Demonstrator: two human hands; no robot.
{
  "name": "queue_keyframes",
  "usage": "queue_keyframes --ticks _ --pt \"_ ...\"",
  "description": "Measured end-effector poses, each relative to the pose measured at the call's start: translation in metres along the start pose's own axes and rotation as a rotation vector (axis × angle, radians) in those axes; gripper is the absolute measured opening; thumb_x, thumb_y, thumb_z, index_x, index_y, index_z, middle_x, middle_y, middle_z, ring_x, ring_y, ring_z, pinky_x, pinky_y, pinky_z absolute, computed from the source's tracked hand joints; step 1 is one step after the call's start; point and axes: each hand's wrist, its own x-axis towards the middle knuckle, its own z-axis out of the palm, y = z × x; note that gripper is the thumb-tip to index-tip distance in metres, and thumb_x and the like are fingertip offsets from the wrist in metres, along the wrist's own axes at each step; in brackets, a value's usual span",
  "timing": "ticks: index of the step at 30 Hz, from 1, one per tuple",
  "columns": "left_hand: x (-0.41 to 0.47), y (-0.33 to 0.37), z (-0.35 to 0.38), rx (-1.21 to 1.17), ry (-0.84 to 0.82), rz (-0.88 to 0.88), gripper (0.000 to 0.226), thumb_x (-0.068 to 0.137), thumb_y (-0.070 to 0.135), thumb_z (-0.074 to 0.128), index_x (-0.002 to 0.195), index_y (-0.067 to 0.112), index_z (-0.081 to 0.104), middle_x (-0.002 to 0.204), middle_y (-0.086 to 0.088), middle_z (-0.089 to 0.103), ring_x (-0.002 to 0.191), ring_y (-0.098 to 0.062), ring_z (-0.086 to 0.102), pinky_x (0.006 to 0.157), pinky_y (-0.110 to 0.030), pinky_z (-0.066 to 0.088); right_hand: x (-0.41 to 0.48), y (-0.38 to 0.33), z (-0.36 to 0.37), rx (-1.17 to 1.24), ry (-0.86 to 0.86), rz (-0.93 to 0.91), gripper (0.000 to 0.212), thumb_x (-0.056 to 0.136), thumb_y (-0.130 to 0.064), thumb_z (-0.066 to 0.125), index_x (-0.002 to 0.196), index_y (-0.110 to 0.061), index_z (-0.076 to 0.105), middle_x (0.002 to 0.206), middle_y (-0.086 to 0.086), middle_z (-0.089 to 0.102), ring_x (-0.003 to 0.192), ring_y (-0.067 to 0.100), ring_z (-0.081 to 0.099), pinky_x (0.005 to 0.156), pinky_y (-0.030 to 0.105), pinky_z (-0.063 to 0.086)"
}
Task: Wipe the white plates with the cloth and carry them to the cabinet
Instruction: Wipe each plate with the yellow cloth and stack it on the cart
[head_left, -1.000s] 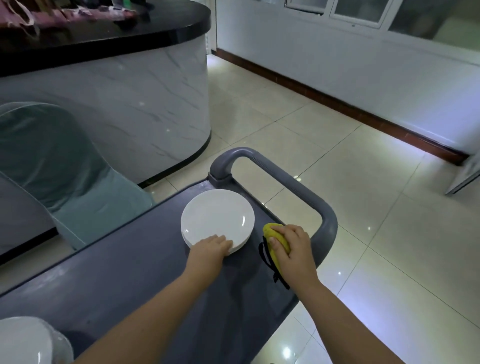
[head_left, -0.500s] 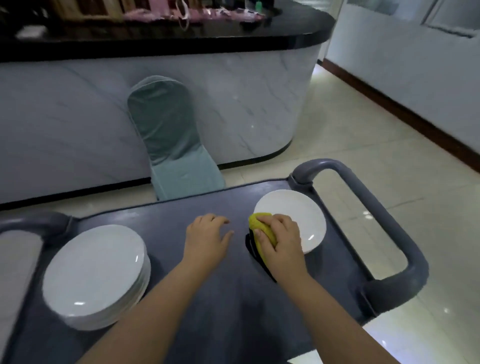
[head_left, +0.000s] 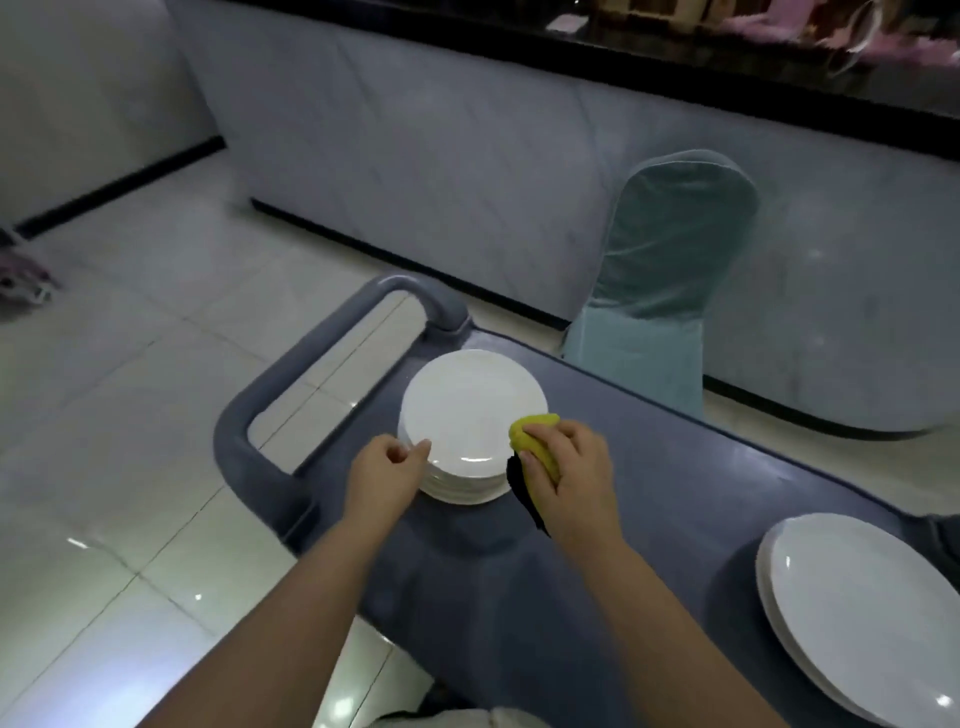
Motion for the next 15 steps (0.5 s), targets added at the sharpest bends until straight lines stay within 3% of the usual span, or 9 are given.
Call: queue_keyframes --ticks 3,5,7,9,12,15 --pt "0.014 -0.002 0.007 0.009 -0.077 -0.193 0.049 0.085 0.055 0.060 0.058 0.016 0.050 0.060 0.002 0.055 0.060 -0.015 0.053 0.052 -0.028 0.037 0.006 -0.006 0.013 -0.007 -0.043 -0.021 0.024 0.091 -0.026 0.066 0.115 -0.022 0.067 0.115 0.001 0.056 0.106 0.022 0.048 0.091 0.041 0.043" --pt "0.023 0.000 0.016 -0.009 -0.140 -0.270 0.049 0.083 0.057 0.062 0.070 0.011 0.063 0.072 -0.003 0.066 0.069 -0.020 0.063 0.056 -0.028 0.044 0.008 -0.007 0.016 -0.010 -0.049 -0.032 0.024 0.091 -0.025 0.066 0.115 -0.021 0.067 0.114 0.001 0.056 0.106 0.020 0.047 0.091 0.040 0.042" --pt "0.030 -0.003 0.024 -0.043 -0.155 -0.315 0.043 0.082 0.049 0.067 0.078 0.006 0.067 0.079 -0.008 0.071 0.074 -0.024 0.068 0.066 -0.032 0.054 0.009 -0.006 0.018 -0.001 -0.044 -0.025 0.024 0.091 -0.024 0.066 0.114 -0.022 0.067 0.114 -0.001 0.055 0.105 0.018 0.045 0.092 0.038 0.041" --pt "0.033 -0.006 0.027 -0.069 -0.144 -0.322 0.037 0.083 0.040 0.069 0.074 0.004 0.066 0.076 -0.009 0.072 0.070 -0.024 0.068 0.071 -0.033 0.057 0.009 -0.006 0.019 0.016 -0.038 -0.011 0.023 0.090 -0.023 0.067 0.113 -0.023 0.067 0.113 -0.004 0.053 0.104 0.016 0.045 0.092 0.037 0.041" --pt "0.034 -0.011 0.028 -0.191 -0.144 -0.331 0.033 0.084 0.030 0.071 0.071 0.001 0.062 0.070 -0.013 0.071 0.058 -0.022 0.066 0.062 -0.032 0.058 0.006 -0.003 0.020 0.025 -0.054 -0.001 0.023 0.090 -0.022 0.067 0.113 -0.025 0.068 0.113 -0.008 0.053 0.102 0.013 0.044 0.091 0.039 0.043" --pt "0.034 -0.017 0.023 -0.304 -0.120 -0.309 0.028 0.086 0.023 0.070 0.071 0.002 0.060 0.061 -0.008 0.064 0.049 -0.014 0.060 0.051 -0.023 0.050 0.004 0.004 0.020 0.045 -0.067 0.038 0.023 0.091 -0.024 0.066 0.114 -0.030 0.067 0.112 -0.011 0.053 0.102 0.011 0.044 0.092 0.041 0.045"
